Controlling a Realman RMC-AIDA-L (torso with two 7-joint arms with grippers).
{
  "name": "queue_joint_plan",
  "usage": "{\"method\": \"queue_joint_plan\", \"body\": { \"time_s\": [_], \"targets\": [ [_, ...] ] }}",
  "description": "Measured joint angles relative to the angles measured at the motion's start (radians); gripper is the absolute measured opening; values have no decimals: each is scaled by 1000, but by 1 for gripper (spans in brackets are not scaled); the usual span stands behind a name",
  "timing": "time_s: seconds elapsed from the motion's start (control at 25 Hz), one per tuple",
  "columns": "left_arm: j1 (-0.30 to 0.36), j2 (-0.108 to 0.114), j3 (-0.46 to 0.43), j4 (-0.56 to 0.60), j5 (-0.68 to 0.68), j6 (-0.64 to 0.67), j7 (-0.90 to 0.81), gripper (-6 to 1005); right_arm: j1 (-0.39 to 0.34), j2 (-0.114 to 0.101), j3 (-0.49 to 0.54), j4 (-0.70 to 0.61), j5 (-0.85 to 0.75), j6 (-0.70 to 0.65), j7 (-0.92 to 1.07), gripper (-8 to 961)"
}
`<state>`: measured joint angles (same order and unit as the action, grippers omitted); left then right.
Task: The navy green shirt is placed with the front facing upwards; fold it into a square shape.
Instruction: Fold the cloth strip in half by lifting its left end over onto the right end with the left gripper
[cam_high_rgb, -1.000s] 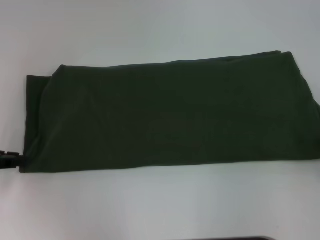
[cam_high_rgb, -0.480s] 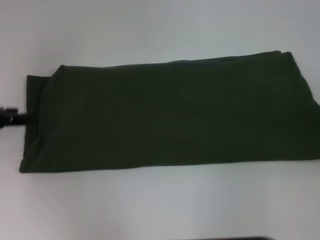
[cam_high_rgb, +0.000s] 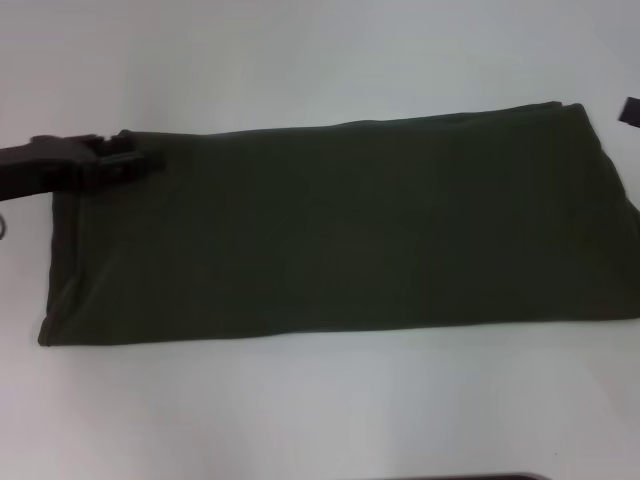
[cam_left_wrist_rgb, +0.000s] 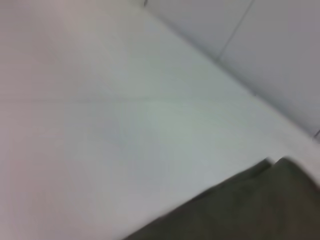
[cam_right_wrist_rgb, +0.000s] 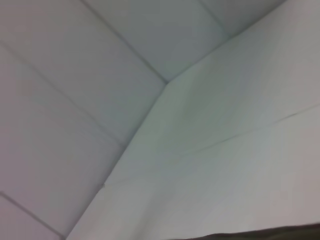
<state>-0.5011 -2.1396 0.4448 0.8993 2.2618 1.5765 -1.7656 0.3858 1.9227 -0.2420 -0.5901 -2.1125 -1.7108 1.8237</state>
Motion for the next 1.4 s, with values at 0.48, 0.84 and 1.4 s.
{"method": "queue_joint_plan", "body": {
  "time_s": [0.48, 0.84, 1.4],
  "targets": [
    [28, -18, -2, -133, -185, -91, 132, 583, 23, 58, -160, -3, -1, -22, -243, 667],
    [39, -21, -8, -174, -201, -168, 177, 583, 25, 86, -326, 1, -4, -19, -278, 657],
    [31, -22, -1, -192, -252, -188, 180, 582, 87, 146, -399, 9, -78, 28, -271, 194]
  ]
}}
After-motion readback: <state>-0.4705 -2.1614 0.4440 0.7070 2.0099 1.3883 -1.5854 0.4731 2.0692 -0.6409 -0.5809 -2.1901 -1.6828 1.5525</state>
